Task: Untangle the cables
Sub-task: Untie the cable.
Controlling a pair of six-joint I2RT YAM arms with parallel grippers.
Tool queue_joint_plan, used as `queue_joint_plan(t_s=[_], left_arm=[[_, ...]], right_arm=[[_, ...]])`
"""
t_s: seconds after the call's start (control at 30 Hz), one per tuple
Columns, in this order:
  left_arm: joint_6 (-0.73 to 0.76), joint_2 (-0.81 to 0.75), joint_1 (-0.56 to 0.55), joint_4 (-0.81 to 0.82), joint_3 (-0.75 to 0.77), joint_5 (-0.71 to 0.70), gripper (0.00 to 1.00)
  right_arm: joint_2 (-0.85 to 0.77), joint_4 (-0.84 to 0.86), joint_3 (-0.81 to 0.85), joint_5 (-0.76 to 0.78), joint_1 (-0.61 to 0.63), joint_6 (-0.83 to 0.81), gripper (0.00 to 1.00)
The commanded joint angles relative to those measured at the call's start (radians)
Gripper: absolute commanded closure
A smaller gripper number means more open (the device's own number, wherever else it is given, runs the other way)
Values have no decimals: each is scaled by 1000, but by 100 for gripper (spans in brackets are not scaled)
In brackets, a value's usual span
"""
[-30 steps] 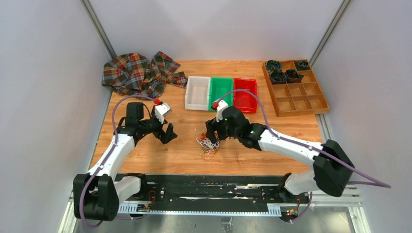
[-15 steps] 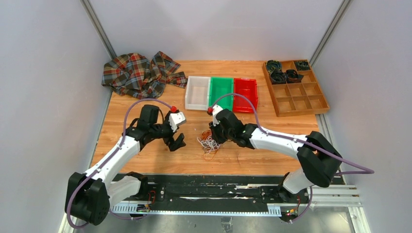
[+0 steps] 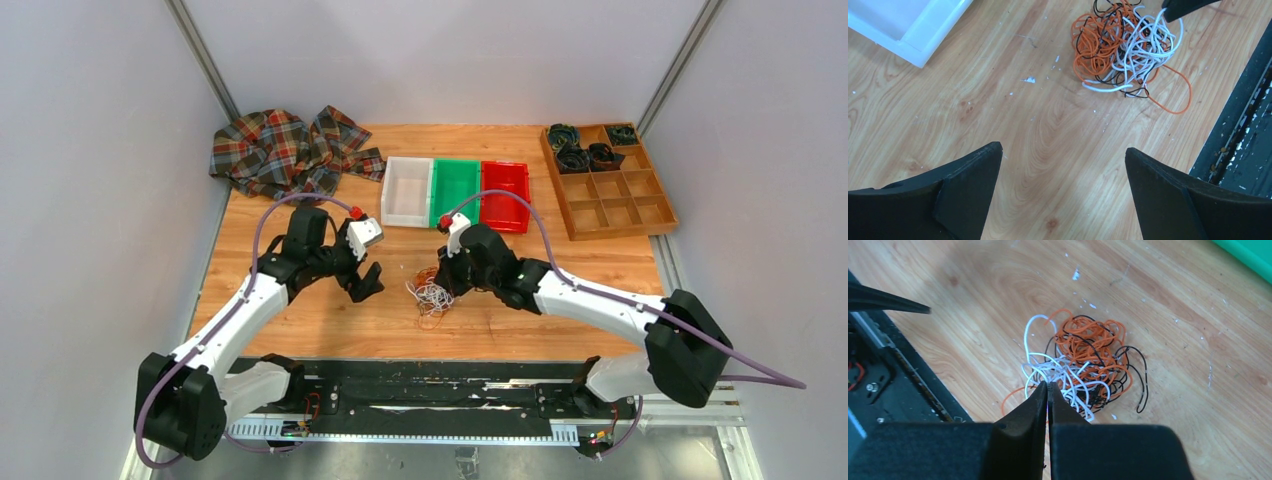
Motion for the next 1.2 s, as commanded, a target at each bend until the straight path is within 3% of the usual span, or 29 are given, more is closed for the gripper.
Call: queue_joint_plan(t_s=[0.0, 0.17, 0.5, 0.73, 0.93, 1.07, 1.17], left_arm=[[-70, 26, -6, 12, 42, 4, 2], [-100, 19, -6, 49, 19, 18, 2], [-34, -8, -5, -35, 54, 165, 2], [-57, -15, -3, -26, 67, 223, 0], [-76, -15, 0, -5, 71, 231, 5], [-59, -14, -1, -9, 67, 252, 19], [-50, -13, -1, -12, 70, 286, 35]], right_arm=[[-54, 35, 35, -64, -8, 42, 99], [-59, 82, 90, -136, -5, 78, 99], [-10, 55, 268, -276, -6, 76, 99], [39, 153, 208, -347, 2, 145, 100], [90, 201, 213, -365, 29, 203, 99], [115, 258, 219, -408, 38, 259, 99], [126, 279, 221, -429, 45, 284, 99]])
